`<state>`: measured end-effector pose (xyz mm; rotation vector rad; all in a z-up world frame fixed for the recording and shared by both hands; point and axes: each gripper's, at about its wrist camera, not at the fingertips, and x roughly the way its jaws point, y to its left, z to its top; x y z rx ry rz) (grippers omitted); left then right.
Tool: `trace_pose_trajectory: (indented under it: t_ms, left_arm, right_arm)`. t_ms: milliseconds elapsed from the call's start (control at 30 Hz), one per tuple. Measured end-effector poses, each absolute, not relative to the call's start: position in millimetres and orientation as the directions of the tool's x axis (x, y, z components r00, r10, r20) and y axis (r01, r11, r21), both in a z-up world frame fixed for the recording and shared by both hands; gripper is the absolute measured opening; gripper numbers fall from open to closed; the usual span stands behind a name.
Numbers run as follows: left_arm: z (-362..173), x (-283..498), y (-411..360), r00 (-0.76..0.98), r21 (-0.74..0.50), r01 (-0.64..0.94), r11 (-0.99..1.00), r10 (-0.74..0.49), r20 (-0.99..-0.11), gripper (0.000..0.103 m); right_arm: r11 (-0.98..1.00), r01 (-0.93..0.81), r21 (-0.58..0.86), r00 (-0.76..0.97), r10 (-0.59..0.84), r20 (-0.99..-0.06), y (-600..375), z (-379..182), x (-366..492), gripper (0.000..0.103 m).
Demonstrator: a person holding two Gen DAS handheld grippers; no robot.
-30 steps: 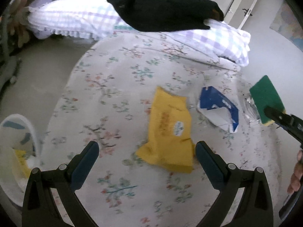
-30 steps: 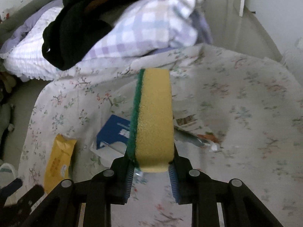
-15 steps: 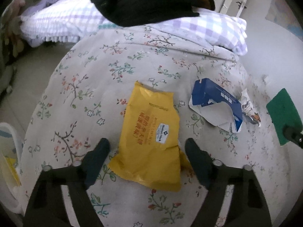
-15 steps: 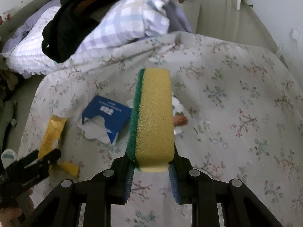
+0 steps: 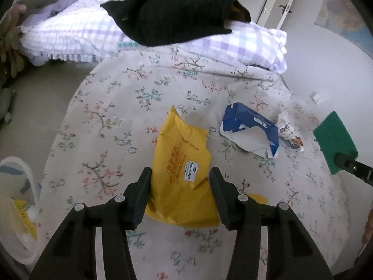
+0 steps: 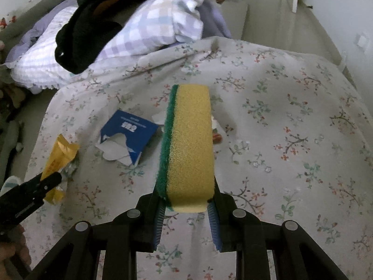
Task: Collect trash
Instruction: 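Grasp the yellow packet with the left gripper, then carry packet and sponge to the wastebasket and open both grippers inside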
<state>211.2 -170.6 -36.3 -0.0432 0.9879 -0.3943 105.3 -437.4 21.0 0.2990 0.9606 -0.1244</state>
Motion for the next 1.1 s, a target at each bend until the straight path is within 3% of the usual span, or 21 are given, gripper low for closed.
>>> trace_pose_trajectory:
  t_ms: [467, 1100]
  left_arm:
    - [-5, 184, -116, 0.531, -0.211, 0.279, 0.937, -0.334, -0.779, 0.053]
    - [7, 162, 32, 0.589, -0.207, 0.099, 0.973, -0.225, -0.776, 0.053]
  right_arm:
    - [0.967, 0.125, 0.221, 0.589, 0.107, -0.801, -371, 38, 114, 0.029]
    - [0.973, -0.101, 0.207, 0.548, 0.228, -0.805, -222, 34, 147, 0.029]
